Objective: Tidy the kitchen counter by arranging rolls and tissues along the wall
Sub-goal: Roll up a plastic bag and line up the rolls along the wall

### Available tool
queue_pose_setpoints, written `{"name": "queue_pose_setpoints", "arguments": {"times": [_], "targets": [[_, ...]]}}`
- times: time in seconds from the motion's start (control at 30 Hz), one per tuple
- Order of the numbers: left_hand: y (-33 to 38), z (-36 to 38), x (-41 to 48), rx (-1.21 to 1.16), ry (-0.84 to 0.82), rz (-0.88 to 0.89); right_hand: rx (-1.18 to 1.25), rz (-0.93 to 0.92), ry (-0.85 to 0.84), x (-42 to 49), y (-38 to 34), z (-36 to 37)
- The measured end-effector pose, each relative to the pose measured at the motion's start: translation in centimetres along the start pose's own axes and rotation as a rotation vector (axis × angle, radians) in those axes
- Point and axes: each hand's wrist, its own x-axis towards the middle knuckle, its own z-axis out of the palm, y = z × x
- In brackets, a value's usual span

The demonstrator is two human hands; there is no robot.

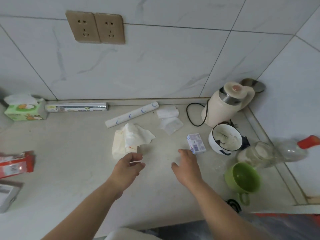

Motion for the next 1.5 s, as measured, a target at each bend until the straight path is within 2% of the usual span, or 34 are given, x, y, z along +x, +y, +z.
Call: {"name": "queue_pose_setpoints", "arguments": {"times": [0.23, 0.63, 0.7, 0.9, 1.03, 1.3, 1.5], "targets": [[1.6, 3.3, 2.5, -0.008, 0.03, 0.022, -0.019, -0.095, -0.027, 6.4, 0.6, -1.0], [3.0, 2.9, 7.3, -0.087, 0.103, -0.009, -0.32, -0.306, 0.001, 21.2, -3.7, -4.1], [3.0, 3.1, 7.9, -0.095, 0.102, -0.018, -0.34, -0.28, 0.012, 23.2, -4.5, -3.9], [2.1, 2.7, 8.3, -0.106, 0.119, -0.062, -0.256, 0.047, 0.025, 26.8, -6.6, -1.4], [1.9, 2.1, 8.4, -0.105, 0.137, -0.08, -0.222, 0.196, -0.002, 28.0, -7.2, 1.1], [1.6, 1.4, 8.5, -0.06, 0.165, -0.105, -0.274, 0.231, 0.05, 29.4, -7.3, 3.7], [2.3, 1.2, 8.7, -0.075, 0.149, -0.088, -0.142, 0.186, 0.135, 28.6, -7.0, 3.5]]}}
